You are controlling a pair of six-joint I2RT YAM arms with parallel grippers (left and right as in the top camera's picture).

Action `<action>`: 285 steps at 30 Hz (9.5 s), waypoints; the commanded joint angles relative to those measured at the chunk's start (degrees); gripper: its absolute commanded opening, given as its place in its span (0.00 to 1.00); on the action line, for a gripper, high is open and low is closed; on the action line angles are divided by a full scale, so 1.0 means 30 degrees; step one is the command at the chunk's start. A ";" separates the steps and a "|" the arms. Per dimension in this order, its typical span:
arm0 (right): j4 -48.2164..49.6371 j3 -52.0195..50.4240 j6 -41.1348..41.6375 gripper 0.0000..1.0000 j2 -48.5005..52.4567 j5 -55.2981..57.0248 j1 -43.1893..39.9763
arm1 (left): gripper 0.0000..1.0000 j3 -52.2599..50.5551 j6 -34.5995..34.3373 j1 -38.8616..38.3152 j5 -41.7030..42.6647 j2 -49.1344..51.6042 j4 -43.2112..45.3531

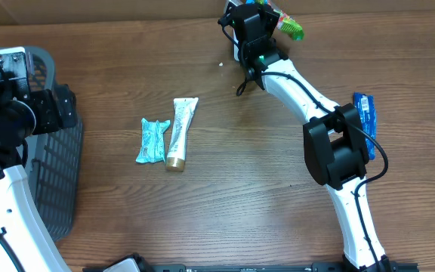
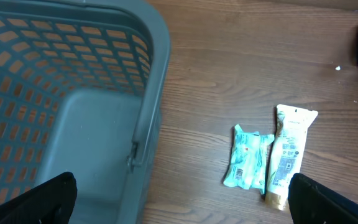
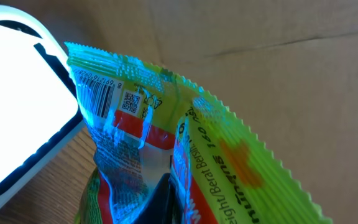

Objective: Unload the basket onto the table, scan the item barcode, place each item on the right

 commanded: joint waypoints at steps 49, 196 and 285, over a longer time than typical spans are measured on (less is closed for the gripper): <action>-1.5482 -1.0739 2.0691 0.04 -1.1934 -2.4283 -1.5373 | 1.00 0.0255 0.0350 0.0066 0.0138 0.0058 0.0022; -1.5846 -0.2637 2.7117 0.61 -0.1122 -2.2090 0.1166 | 1.00 0.0255 0.0350 0.0066 0.0138 0.0058 0.0022; -2.4006 0.3220 1.9751 0.04 -0.0721 -2.9456 0.0481 | 1.00 0.0255 0.0350 0.0066 0.0138 0.0058 0.0022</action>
